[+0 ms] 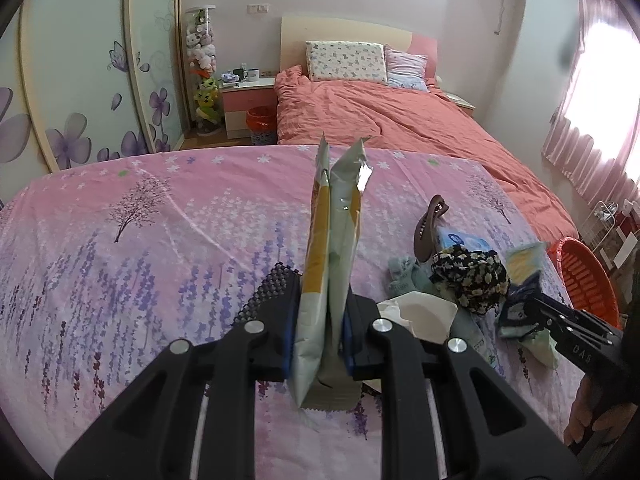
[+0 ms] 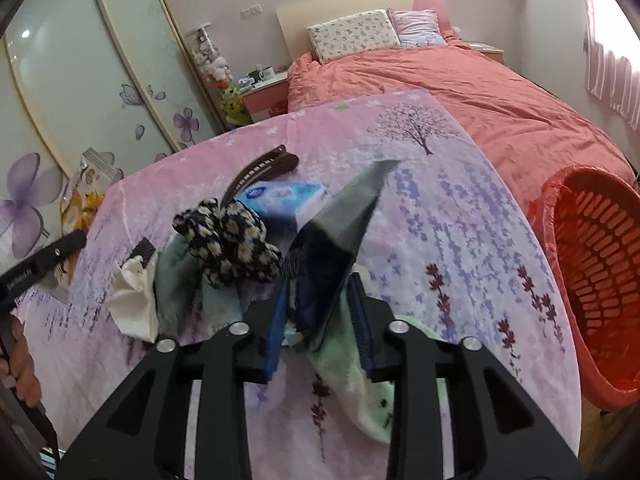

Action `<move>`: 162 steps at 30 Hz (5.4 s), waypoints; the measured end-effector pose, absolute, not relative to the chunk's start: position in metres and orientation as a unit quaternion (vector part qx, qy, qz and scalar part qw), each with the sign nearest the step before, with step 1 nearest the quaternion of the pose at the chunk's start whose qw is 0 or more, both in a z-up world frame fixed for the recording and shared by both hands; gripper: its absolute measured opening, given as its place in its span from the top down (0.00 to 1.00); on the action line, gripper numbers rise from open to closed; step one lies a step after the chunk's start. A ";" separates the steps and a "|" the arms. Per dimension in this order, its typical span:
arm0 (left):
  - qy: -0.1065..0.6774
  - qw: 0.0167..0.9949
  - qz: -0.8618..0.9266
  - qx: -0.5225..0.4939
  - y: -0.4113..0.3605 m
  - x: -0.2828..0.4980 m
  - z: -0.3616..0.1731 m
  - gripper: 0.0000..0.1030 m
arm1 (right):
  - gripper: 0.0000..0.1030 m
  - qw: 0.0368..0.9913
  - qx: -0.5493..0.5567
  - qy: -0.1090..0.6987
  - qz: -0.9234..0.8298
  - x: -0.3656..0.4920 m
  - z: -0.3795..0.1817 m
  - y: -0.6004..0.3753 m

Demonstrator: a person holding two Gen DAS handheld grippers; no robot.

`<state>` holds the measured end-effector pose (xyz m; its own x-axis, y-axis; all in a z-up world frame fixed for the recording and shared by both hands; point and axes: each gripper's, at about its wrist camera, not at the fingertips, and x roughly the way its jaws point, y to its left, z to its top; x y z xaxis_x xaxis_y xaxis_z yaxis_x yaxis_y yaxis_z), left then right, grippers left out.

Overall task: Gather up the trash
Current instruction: 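Carry the wrapper and the pouch in both tools over to the orange basket, then open both tools above the orange basket to drop wrapper and pouch, then move the left tool to the white tissue while the right tool moves to the mint green sock, then grasp the white tissue with the left tool while the right tool grasps the mint green sock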

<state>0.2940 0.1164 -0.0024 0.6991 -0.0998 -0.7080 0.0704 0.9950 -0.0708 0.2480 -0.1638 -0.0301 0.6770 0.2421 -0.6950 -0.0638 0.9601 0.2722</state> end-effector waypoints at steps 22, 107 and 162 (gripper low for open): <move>0.391 0.918 -0.068 -0.021 0.104 0.296 -0.012 0.81 | 0.62 0.920 0.102 0.367 0.093 0.244 -0.005 -0.172; 0.394 0.888 -0.229 0.063 -0.191 0.268 -0.031 0.34 | 0.48 0.945 0.152 0.276 -0.087 0.150 -0.004 -0.391; 0.430 0.902 0.017 -0.027 0.084 0.296 -0.074 0.52 | 0.72 0.908 0.023 0.417 0.028 0.230 -0.047 -0.167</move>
<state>0.2961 0.0839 -0.0739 0.6296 0.0080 -0.7769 -0.0547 0.9979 -0.0340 0.2305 -0.1671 -0.0474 0.6500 0.0706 -0.7567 -0.0318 0.9973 0.0657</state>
